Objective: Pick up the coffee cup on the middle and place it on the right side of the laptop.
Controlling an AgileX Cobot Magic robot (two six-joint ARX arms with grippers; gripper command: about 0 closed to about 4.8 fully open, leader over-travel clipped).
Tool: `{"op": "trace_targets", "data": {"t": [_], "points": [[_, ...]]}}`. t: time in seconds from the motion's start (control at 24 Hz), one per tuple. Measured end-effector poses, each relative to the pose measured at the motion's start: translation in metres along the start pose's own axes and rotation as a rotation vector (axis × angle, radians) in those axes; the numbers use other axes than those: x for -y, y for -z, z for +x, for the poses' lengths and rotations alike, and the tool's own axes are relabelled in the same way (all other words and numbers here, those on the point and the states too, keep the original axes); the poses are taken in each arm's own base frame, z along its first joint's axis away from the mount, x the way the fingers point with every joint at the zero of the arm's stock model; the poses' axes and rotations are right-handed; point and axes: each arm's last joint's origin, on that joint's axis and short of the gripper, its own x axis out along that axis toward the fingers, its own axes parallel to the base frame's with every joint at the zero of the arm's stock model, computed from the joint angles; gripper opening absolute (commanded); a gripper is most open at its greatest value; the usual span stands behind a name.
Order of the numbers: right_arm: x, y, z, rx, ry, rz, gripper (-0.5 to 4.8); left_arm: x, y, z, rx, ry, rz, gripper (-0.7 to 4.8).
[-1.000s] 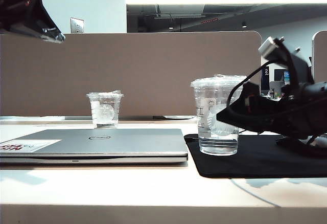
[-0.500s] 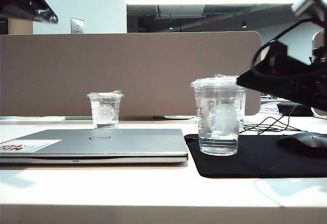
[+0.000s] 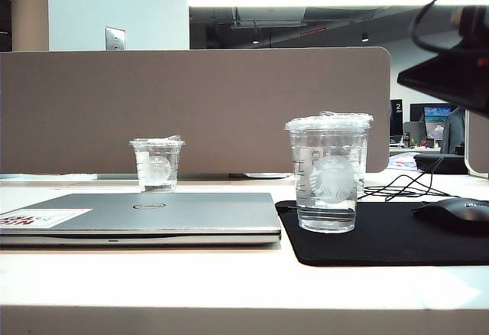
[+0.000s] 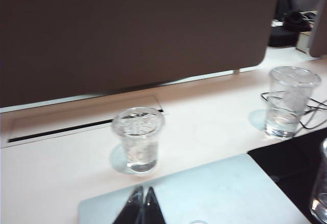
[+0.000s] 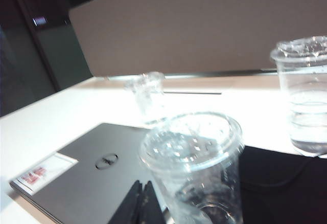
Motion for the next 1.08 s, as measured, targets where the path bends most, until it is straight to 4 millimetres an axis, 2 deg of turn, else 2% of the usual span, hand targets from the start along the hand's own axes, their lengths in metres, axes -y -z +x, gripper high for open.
{"op": "trace_targets", "data": {"t": [0.38, 0.46, 0.75, 0.92, 1.08], "points": [[-0.003, -0.014, -0.002, 0.088, -0.004, 0.054, -0.05, -0.011, -0.011, -0.023, 0.095, -0.103, 0.013, -0.05], [-0.003, -0.026, 0.011, 0.103, -0.025, 0.096, -0.05, -0.011, -0.015, -0.031, 0.131, -0.116, 0.020, -0.05], [-0.007, -0.058, 0.040, 0.101, -0.136, 0.099, -0.05, -0.009, -0.023, -0.050, 0.213, -0.142, 0.037, -0.05], [-0.007, -0.080, 0.042, 0.182, -0.115, 0.074, -0.05, -0.010, -0.028, -0.063, 0.271, -0.180, 0.052, -0.05], [-0.004, -0.081, 0.041, 0.188, -0.094, 0.070, -0.05, -0.008, -0.029, -0.070, 0.299, -0.183, 0.059, -0.05]]}}
